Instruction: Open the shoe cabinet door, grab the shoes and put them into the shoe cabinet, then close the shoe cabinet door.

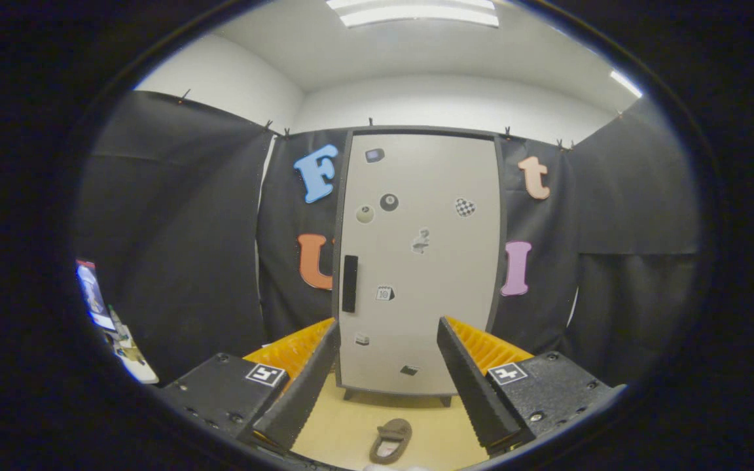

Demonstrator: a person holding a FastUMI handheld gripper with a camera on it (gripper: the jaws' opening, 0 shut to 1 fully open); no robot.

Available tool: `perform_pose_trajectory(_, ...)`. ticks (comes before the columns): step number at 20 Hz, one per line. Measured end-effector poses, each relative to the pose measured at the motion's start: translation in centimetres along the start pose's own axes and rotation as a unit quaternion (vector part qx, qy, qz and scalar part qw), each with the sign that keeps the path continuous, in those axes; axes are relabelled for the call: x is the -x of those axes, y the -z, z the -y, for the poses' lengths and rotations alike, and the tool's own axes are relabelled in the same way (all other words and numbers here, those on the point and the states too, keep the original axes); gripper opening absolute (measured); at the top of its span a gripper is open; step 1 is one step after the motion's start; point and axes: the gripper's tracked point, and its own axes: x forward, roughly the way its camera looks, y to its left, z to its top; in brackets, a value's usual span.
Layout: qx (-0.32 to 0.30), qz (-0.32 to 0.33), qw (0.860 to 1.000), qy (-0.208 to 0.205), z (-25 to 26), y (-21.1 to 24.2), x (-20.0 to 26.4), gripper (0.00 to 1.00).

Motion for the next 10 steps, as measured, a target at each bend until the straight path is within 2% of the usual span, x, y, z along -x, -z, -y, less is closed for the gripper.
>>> perform_pose_trajectory(6, -0.019, -0.018, 1.0, -0.014, 0.8, 1.5, -10.3, 0.98)
perform_pose_trajectory(10, -0.036, -0.031, 0.999, -0.003, 2.0, 2.2, -16.7, 0.98)
